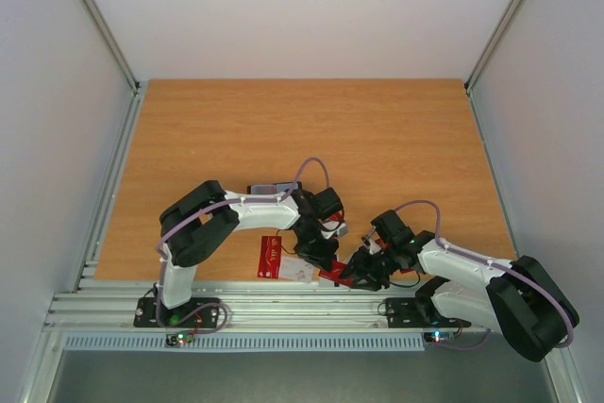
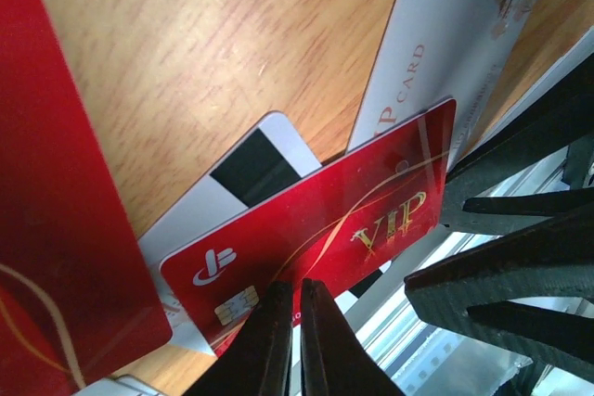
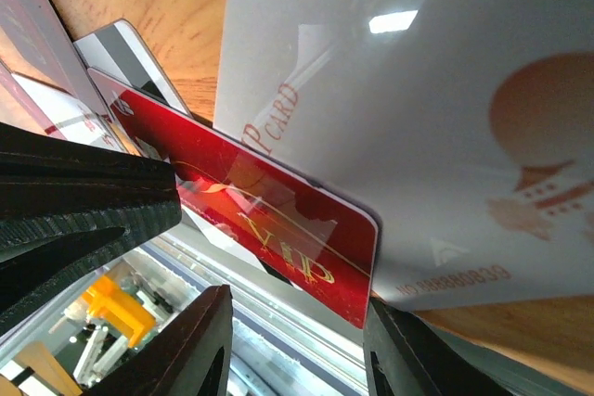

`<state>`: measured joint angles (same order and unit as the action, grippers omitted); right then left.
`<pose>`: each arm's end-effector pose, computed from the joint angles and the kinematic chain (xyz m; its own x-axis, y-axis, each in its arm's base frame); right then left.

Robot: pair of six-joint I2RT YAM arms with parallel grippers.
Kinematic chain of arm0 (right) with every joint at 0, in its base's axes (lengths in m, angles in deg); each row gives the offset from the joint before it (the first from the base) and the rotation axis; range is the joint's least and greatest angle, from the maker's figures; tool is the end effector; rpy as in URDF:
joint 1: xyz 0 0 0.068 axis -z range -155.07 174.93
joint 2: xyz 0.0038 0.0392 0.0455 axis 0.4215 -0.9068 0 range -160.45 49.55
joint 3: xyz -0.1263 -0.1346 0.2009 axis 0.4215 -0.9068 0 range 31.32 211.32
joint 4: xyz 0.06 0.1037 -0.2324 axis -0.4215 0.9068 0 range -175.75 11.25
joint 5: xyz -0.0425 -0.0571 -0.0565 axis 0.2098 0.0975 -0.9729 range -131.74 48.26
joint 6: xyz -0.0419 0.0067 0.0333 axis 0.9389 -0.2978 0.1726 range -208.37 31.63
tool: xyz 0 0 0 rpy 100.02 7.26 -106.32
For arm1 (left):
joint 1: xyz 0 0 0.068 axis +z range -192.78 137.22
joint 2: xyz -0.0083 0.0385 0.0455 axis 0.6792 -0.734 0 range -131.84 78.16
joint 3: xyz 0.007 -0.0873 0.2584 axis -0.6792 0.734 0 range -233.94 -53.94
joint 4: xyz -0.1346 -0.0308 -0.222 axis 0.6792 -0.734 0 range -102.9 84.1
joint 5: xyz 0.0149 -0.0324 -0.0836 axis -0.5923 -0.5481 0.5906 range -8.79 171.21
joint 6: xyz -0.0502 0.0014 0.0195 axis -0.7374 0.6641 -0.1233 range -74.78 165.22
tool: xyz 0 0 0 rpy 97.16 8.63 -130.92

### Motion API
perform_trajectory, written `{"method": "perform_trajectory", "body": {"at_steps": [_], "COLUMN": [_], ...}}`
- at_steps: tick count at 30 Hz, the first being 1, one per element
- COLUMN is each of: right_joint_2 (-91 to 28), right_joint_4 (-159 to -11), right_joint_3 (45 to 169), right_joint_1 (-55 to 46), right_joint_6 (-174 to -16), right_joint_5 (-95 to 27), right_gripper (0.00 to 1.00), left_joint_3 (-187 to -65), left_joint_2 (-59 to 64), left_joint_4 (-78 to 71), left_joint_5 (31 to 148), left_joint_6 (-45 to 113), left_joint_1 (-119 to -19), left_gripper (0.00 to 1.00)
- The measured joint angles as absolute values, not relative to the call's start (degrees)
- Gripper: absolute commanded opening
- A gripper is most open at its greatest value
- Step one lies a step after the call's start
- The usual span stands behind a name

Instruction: Put the credit cards into the card holder

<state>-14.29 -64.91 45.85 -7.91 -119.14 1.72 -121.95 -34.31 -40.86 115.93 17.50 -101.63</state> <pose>0.1066 0.0980 0.1099 -0.9808 -0.1911 0.0393 -0.1026 0.6761 0.7296 0.1672 -0.3158 0.1273 -0.8025 0.5886 0.0979 0.4341 0.6885 -0.5810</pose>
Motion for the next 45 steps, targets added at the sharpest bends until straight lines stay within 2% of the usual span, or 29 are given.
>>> {"method": "perform_trajectory", "body": {"at_steps": [24, 39, 45], "right_joint_2": [-9.28, -11.29, -12.3], "right_joint_4": [-57.33, -64.19, -68.74], "right_joint_3": [48.86, 48.19, 47.44], "right_joint_1": [-7.87, -7.85, -7.78], "right_joint_6": [-116.51, -116.45, -116.45], "right_joint_5": [-1.4, -0.75, -0.55], "right_gripper": [0.31, 0.24, 0.13], "left_joint_3": [-122.21, -121.01, -117.97], "left_joint_2": [-35.59, -36.64, -37.06], "left_joint_4": [-39.53, -36.23, -31.68], "left_joint_5": [119.3, 125.51, 131.02], "left_joint_6": [17.43, 17.23, 16.21], "left_joint_1": [-101.59, -100.73, -99.34], "left_gripper": [0.07, 0.06, 0.05]}}
